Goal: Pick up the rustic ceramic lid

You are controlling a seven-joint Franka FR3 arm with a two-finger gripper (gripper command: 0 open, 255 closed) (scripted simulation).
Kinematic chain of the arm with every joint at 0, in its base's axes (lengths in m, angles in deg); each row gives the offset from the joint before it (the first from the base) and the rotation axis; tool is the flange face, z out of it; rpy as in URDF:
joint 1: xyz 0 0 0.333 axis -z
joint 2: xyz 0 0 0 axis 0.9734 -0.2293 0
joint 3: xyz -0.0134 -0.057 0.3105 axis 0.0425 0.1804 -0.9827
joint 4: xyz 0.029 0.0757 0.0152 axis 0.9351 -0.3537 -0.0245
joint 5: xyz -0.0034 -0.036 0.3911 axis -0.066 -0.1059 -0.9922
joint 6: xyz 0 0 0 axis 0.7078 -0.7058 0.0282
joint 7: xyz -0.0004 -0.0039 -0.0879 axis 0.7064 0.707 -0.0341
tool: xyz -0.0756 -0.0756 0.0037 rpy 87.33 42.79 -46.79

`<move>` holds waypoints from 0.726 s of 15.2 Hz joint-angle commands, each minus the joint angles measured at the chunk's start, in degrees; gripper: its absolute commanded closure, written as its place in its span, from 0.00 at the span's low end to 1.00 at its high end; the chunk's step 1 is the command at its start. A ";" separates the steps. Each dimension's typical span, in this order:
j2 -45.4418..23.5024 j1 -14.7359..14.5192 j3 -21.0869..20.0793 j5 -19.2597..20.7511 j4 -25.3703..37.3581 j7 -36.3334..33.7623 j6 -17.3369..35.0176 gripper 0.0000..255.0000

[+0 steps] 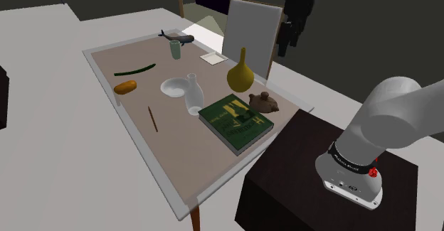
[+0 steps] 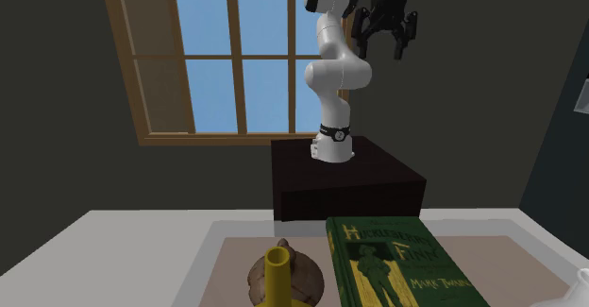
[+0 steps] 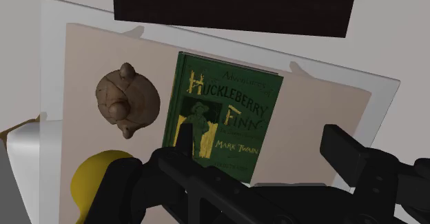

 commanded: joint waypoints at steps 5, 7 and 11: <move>-0.63 0.96 2.57 2.57 -6.34 3.80 8.18 0.00; -1.63 1.55 3.95 3.90 -9.04 5.66 12.53 0.00; -5.15 2.86 6.91 6.63 -13.41 9.30 21.80 0.00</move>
